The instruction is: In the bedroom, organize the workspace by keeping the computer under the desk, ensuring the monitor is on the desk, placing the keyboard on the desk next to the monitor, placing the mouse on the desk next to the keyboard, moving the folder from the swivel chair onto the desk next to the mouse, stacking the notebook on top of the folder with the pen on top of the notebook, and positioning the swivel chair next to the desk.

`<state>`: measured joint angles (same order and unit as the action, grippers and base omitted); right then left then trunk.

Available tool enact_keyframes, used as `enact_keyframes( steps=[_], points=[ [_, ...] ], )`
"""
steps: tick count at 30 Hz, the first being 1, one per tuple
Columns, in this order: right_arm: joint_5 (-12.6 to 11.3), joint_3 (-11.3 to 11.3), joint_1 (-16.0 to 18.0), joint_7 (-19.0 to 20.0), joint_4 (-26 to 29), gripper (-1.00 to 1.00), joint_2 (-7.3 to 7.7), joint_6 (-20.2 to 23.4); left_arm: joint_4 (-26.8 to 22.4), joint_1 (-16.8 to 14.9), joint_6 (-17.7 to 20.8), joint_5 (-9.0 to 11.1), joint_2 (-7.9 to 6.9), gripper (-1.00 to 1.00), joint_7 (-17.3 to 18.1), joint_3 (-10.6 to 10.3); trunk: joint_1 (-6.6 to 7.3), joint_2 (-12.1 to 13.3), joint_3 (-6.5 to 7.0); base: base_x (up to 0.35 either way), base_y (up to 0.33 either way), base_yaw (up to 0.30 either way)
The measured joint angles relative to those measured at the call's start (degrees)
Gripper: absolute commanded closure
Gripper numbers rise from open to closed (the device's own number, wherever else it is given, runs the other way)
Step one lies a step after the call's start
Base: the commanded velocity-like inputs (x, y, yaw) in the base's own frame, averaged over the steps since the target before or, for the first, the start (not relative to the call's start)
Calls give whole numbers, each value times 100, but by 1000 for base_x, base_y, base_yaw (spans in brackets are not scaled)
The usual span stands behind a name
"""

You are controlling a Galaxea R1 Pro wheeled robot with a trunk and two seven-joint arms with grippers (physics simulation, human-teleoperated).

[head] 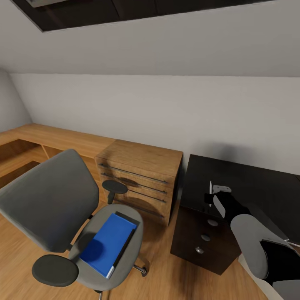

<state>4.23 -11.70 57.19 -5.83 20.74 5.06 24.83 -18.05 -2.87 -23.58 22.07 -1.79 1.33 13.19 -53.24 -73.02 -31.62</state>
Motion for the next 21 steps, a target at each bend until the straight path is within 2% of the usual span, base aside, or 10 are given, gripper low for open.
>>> enact_keyframes(
  steps=[21],
  points=[
    [8,0,0,-3,-25,100,-1,8,34,0,0,3,-74,-100,18,0,0,0,0,35,0,0]
  ],
)
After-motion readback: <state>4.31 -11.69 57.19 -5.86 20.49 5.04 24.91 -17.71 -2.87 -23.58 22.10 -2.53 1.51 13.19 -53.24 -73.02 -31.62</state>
